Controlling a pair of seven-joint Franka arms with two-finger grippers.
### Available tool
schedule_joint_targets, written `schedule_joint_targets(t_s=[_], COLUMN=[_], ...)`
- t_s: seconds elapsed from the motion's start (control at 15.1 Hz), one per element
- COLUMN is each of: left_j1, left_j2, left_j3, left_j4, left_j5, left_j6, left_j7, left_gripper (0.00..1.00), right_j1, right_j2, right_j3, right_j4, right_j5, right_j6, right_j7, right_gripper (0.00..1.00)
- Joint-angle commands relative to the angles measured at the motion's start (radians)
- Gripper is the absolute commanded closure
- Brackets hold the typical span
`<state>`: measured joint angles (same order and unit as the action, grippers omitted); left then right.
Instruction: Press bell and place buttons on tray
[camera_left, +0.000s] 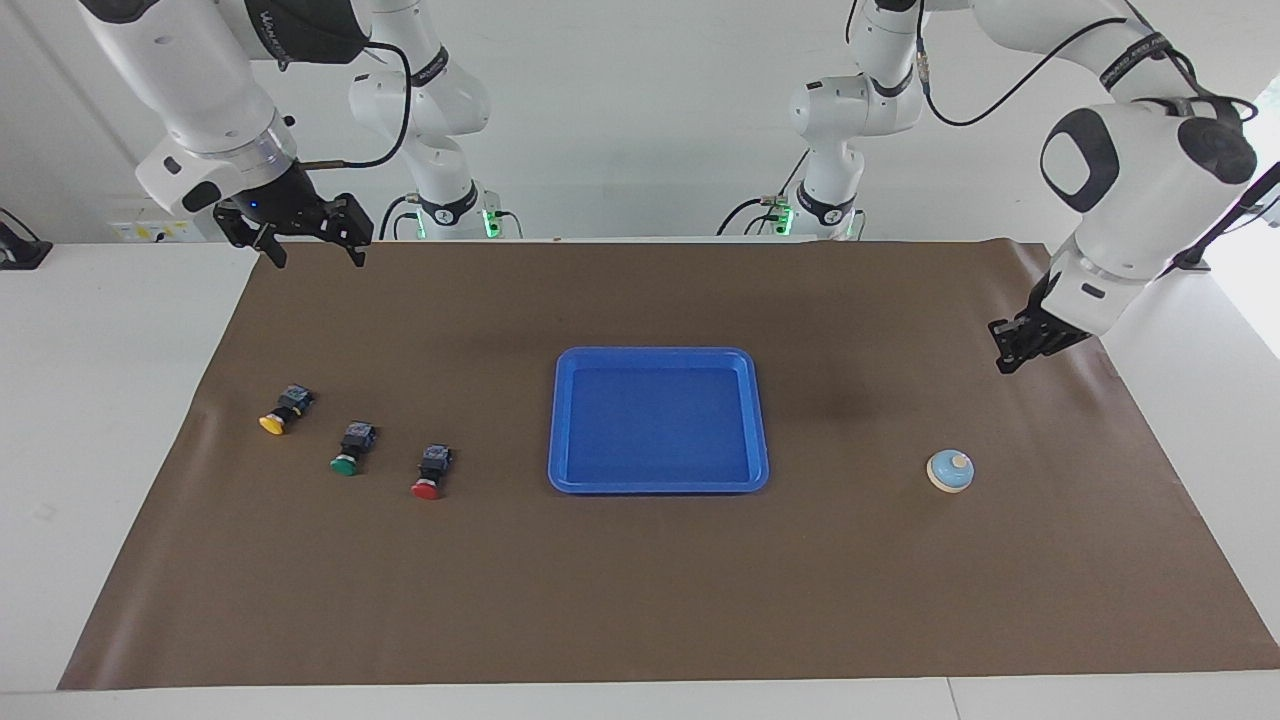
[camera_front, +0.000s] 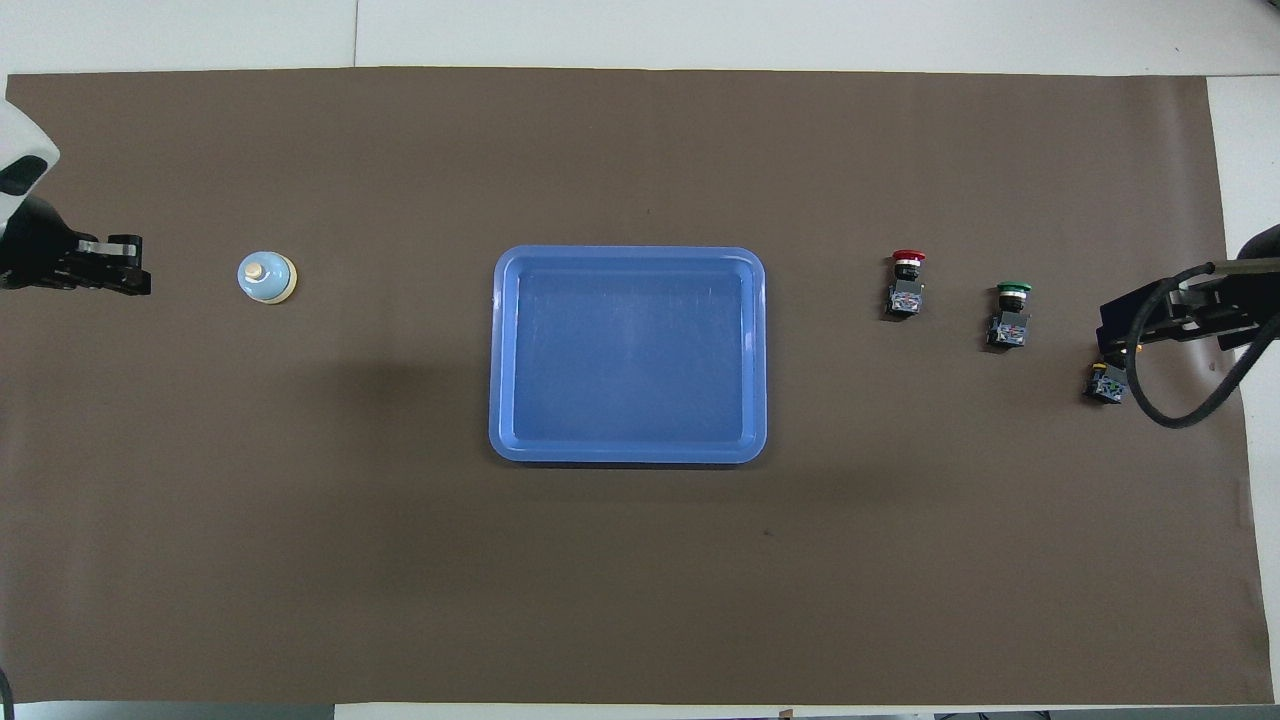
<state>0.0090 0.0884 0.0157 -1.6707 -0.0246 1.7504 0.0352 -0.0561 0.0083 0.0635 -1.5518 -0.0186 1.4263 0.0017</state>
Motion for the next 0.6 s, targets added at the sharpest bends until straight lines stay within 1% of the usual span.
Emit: schedule_joint_targets(t_s=[0.0,0.2,0.4,0.53], left_j1=[0.002,0.0,-0.017,-0.017], left_j2=[-0.113,-0.145,-0.145,-0.144], left_j3=[0.001,0.0,-0.006,-0.01], left_j4=[-0.03,-0.038,-0.044,-0.038], left_j5=[0.011,0.011,0.011,0.011], left_j6=[-0.096,-0.13,-0.1,-0.13], left_j7=[-0.006,-0.006,-0.006,-0.008], left_gripper=[0.0,0.0,0.0,0.0], right_j1=[-0.011,-0.01,-0.01,-0.011], right_j2=[-0.005,-0.005,-0.005,-0.005], right_j3=[0.006,0.006,0.006,0.006], right_j4=[-0.01,-0.01,-0.01,-0.01], right_j5=[0.015,0.015,0.015,0.015], right_j6=[0.002,0.002,0.002,0.002], right_j7=[-0.017,-0.017,-0.017,-0.016], right_gripper=[0.0,0.0,0.0,0.0])
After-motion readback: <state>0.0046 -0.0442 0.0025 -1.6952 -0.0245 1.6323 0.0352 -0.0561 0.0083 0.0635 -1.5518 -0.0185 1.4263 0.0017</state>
